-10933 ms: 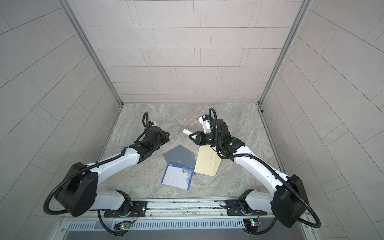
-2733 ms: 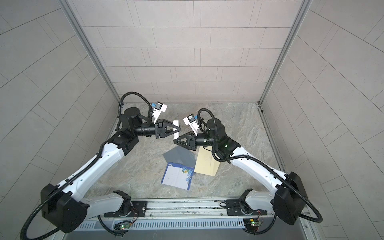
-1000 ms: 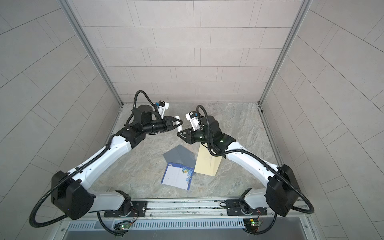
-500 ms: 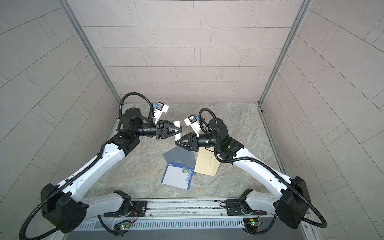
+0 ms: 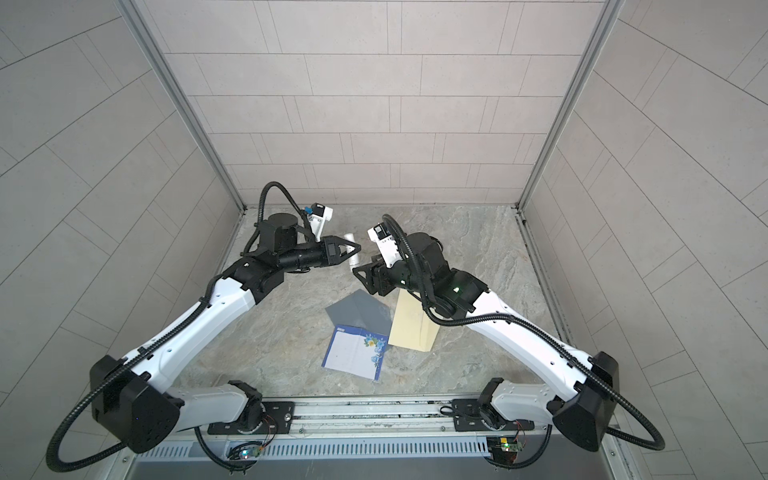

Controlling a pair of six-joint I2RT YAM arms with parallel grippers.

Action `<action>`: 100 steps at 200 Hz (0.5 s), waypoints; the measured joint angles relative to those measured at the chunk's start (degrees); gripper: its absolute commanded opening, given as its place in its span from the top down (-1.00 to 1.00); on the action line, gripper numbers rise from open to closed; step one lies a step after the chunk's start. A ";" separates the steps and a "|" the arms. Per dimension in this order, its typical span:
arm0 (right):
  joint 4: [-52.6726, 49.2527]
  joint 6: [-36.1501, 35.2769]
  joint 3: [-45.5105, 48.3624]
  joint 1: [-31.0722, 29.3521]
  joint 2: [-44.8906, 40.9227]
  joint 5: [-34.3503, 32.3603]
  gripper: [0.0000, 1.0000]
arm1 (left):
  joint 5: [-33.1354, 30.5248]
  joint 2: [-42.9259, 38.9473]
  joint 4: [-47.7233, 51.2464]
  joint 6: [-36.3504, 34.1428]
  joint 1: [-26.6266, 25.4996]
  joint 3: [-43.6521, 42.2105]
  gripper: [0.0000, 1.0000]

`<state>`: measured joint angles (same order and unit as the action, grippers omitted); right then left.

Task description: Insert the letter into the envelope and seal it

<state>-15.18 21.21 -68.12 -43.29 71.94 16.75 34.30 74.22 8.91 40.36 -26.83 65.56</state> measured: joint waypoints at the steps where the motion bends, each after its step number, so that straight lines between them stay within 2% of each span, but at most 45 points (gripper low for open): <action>1: -0.02 0.00 -0.04 0.00 0.13 -0.07 -0.20 | -0.15 0.07 0.00 0.22 0.00 0.00 1.00; 43: -0.90 0.81 -0.68 -0.15 5.64 -1.84 -0.03 | -3.06 1.16 0.02 4.74 -0.57 0.00 1.00; 100: -0.31 1.51 -4.26 -0.22 9.42 -1.64 0.22 | -3.32 1.97 -0.04 6.78 -1.25 0.00 1.00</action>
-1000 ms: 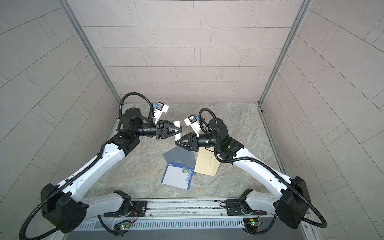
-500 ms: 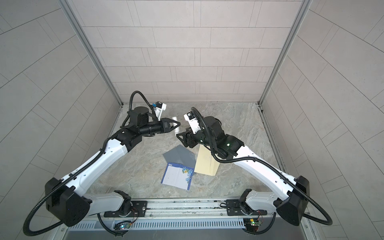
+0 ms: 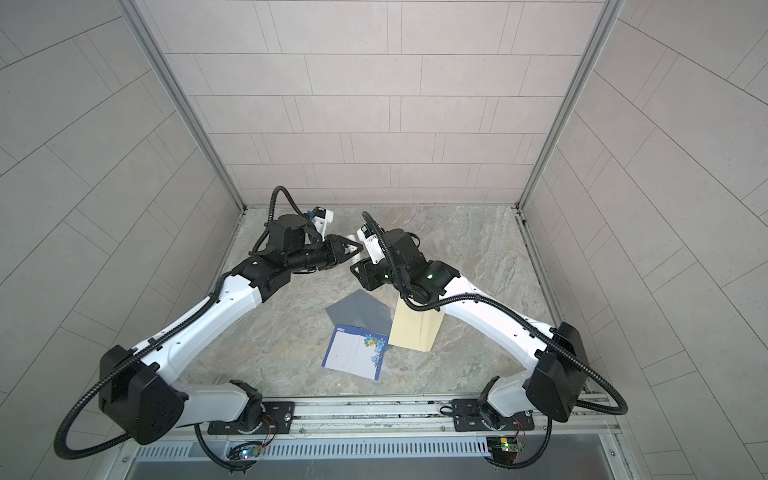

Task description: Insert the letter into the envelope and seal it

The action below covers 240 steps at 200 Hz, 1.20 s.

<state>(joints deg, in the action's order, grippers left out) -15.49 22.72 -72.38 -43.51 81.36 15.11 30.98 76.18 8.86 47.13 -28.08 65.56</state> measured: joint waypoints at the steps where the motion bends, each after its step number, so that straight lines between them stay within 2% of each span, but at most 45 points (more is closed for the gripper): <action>1: 0.02 0.00 -0.04 0.00 0.02 0.02 0.23 | 0.00 0.00 0.00 0.00 0.00 0.00 1.00; 35: 0.31 1.03 -0.92 0.35 1.27 -0.33 0.74 | -0.90 0.07 -0.39 0.61 0.04 0.00 1.00; 54: 0.52 1.49 -1.01 0.48 1.46 0.28 0.93 | -1.29 0.07 -0.37 0.70 0.04 0.00 1.00; 77: 2.43 2.91 -0.11 2.21 1.46 5.44 1.00 | -0.63 0.07 -0.52 0.61 0.39 0.00 1.00; 102: 9.51 7.67 3.63 6.03 1.44 18.08 1.00 | 3.02 0.00 -0.55 -2.56 1.55 0.00 1.00; 131: 15.91 11.69 7.41 7.93 -0.22 30.25 1.00 | 11.85 -1.70 -0.39 -9.88 2.45 0.00 1.00; 165: 18.78 11.15 9.07 7.91 -5.97 39.08 1.00 | 24.55 -5.75 -5.64 -13.27 2.51 -0.37 1.00; 174: 17.75 9.64 8.68 7.80 -7.13 39.80 0.83 | 26.88 -6.14 -7.21 -13.57 2.40 -0.37 1.00; 185: 14.71 7.30 7.61 7.58 -7.89 39.56 0.45 | 28.48 -6.32 -8.20 -14.43 2.16 -0.37 1.00; 197: 10.14 4.55 5.70 6.93 -7.96 37.73 0.15 | 28.83 -6.34 -7.91 -15.72 2.16 -0.37 1.00; 222: 1.07 -0.92 2.49 3.26 -7.87 30.49 -0.20 | 25.75 -6.56 -5.60 -18.73 2.03 -0.33 1.00; 240: -2.08 -2.86 1.86 0.83 -7.87 23.45 -0.24 | 20.98 -6.86 -4.20 -19.10 1.53 -0.33 1.00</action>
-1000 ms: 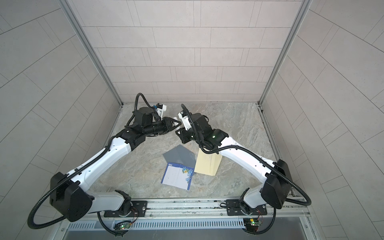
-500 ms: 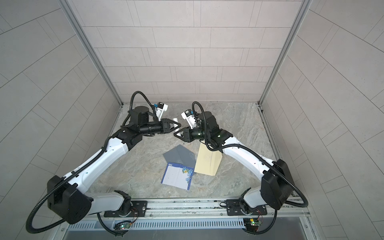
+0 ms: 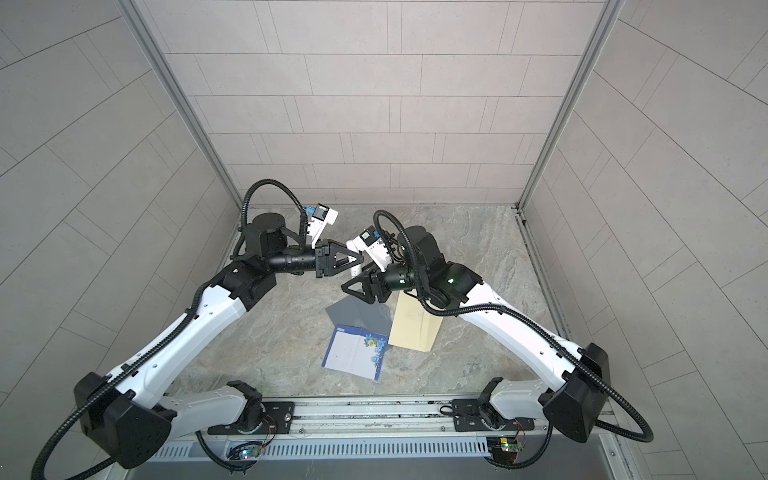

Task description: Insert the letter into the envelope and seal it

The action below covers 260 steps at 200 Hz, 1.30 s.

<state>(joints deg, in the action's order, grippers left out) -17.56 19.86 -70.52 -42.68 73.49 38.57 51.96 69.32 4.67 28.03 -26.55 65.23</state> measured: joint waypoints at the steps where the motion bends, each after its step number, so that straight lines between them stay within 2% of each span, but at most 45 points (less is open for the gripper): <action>1: -0.20 -0.11 -0.02 -0.17 0.00 -0.50 -0.24 | -0.04 -0.02 0.02 0.00 0.00 0.00 1.00; 40: -4.35 -2.51 -1.11 -3.48 0.44 -15.54 -0.03 | -11.50 -0.02 0.68 3.87 -0.26 0.00 1.00; 67: -3.80 -2.49 -1.97 -3.82 1.84 -20.33 0.02 | -15.32 -0.02 0.24 6.75 -0.35 0.00 1.00; 176: -2.78 -2.40 -6.62 -3.82 5.66 -24.94 0.20 | -16.39 0.11 -3.65 12.66 -0.87 -1.55 1.00; 203: -2.91 -2.89 -6.62 -3.78 5.64 -26.45 0.43 | -16.26 0.11 -3.89 12.90 -0.92 -2.27 1.00; 224: -2.99 -3.37 -6.62 -3.72 5.57 -26.91 0.76 | -16.37 0.13 -4.02 13.11 -0.92 -2.27 1.00; 239: -3.10 -3.15 -6.62 -3.72 5.53 -26.93 0.93 | -16.37 0.20 -4.07 13.11 -0.94 -2.27 1.00; 248: -3.19 -3.13 -6.60 -3.48 5.49 -26.45 1.00 | -16.17 0.35 -4.09 13.11 -0.94 -2.27 1.00; 260: -2.62 -2.82 -5.84 -2.47 5.16 -24.13 1.00 | -15.58 0.52 -4.11 13.03 -0.94 -2.27 1.00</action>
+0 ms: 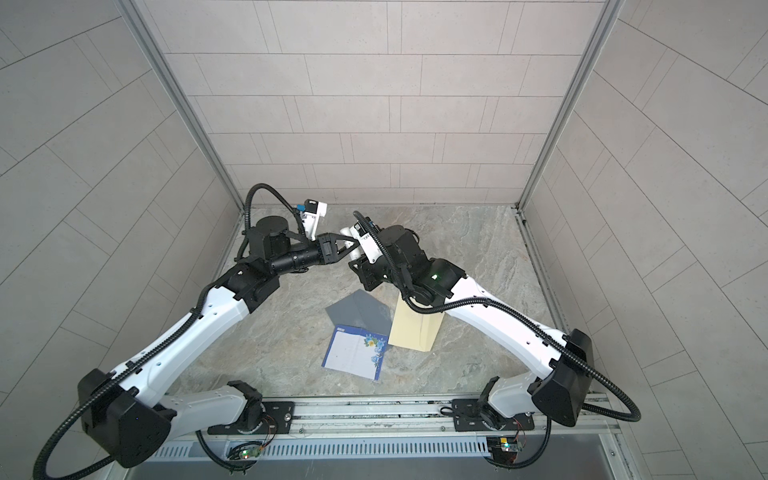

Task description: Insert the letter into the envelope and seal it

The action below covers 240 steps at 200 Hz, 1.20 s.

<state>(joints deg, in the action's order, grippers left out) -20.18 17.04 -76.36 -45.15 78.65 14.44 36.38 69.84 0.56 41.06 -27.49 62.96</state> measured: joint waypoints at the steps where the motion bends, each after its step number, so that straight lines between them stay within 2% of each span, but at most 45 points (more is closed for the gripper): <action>1: 0.07 0.04 0.13 0.15 -0.07 0.44 1.00 | 0.02 0.02 0.02 -0.07 0.00 0.00 1.00; 17: 2.86 1.86 2.89 2.78 -1.22 7.32 1.00 | 1.68 0.55 0.28 -1.38 -0.02 0.26 1.00; 36: 9.64 6.47 8.15 7.17 -3.06 20.09 1.00 | 5.66 1.16 0.04 -3.91 0.02 0.46 1.00; 61: 19.30 12.70 14.21 9.75 -5.60 33.05 1.00 | 15.12 1.20 -2.21 -6.16 0.39 0.22 1.00; 95: 21.84 14.95 16.52 9.99 -9.57 42.03 1.00 | 27.87 1.20 -5.27 -8.11 0.50 0.63 1.00; 123: 18.73 12.52 16.70 9.46 -11.52 45.03 1.00 | 33.88 1.22 -4.26 -11.43 0.31 1.07 1.00; 130: 17.55 11.63 16.59 9.42 -11.63 45.20 0.83 | 34.62 1.25 -3.63 -12.22 0.33 1.11 1.00; 148: 11.80 8.44 14.91 9.22 -11.67 43.56 0.05 | 34.67 1.62 0.66 -15.78 0.31 1.95 1.00; 164: 7.78 5.79 12.33 9.53 -12.07 39.95 -0.29 | 30.95 1.88 7.23 -19.78 0.37 2.95 1.00; 176: 6.60 4.61 11.08 9.99 -13.57 36.44 -0.36 | 25.75 2.05 10.38 -20.85 0.46 3.17 1.00; 197: 7.04 4.37 11.45 10.73 -18.43 29.64 -0.45 | 13.62 2.38 11.37 -17.44 0.48 3.13 1.00; 222: 11.13 7.32 14.91 10.88 -23.41 18.47 -0.46 | 1.99 2.49 5.99 -6.47 0.52 1.51 1.00; 240: 15.45 12.39 19.02 10.99 -24.28 9.57 -0.42 | -4.00 2.56 0.31 2.51 0.61 -1.14 1.00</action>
<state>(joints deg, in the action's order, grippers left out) -4.73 29.43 -57.34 -34.15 54.37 24.01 32.38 72.40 0.86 43.57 -26.87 61.82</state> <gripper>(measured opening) 0.721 0.252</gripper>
